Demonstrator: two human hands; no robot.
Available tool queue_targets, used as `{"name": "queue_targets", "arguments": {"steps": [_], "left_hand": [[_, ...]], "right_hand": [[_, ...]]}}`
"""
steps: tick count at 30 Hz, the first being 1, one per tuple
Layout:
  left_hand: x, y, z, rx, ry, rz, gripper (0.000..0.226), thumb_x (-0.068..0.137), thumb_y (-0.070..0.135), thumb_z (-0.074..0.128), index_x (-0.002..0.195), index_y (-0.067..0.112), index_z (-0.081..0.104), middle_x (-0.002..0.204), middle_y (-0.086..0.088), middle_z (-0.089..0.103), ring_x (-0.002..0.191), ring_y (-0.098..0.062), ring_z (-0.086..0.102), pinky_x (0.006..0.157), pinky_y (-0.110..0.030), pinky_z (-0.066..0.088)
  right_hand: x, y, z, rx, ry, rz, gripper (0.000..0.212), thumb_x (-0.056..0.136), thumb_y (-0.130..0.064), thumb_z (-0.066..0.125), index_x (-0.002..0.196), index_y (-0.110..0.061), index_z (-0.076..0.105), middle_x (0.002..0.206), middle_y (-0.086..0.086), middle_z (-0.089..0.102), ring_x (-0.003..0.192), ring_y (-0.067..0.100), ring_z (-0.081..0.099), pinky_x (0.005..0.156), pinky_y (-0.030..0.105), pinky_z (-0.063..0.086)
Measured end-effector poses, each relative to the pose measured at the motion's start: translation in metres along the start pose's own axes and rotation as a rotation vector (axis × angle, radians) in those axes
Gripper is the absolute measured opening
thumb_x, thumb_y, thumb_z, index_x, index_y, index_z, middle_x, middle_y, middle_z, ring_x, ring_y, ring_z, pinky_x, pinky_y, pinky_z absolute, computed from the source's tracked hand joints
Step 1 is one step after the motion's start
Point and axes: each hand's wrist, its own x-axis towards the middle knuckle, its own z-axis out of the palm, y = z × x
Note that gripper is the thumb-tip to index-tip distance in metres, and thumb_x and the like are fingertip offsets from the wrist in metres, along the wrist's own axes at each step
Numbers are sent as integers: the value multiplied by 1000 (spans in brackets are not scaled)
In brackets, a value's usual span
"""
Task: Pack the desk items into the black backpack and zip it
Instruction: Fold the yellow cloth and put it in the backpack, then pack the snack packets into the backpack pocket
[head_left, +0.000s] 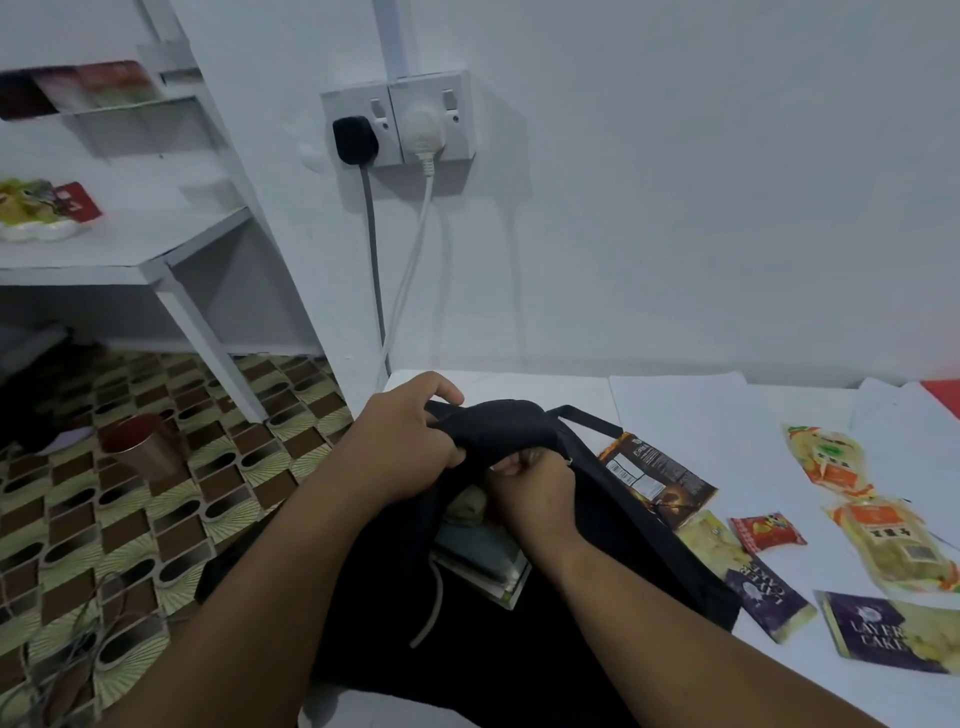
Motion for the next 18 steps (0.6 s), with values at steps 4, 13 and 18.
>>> {"name": "queue_targets", "arguments": {"steps": [4,13,18], "left_hand": [[3,-4,1,-42,-16,-20,41,77,6,75,102,36,61,93,5,74,86,-18,69,82,-37,57],[-2,-12,28,-38,-91,1,39,81,20,77,107,38,55,103,7,66,90,-8,63,72,-24,45],[-20,-23,53,9,-40,74,39,85,48,70,115,40,47,103,14,57,91,1,57,73,-21,44]], "right_hand": [[0,7,-8,-31,67,-58,17,68,-13,83,74,-15,67,66,-3,66,61,7,59,55,11,40],[-3,8,-18,-88,29,-35,33,75,-2,61,49,-16,47,44,-8,53,46,-2,52,49,12,35],[-20,19,-37,-51,-218,-39,18,85,-4,62,69,-6,70,59,10,60,53,10,51,54,26,43]]}}
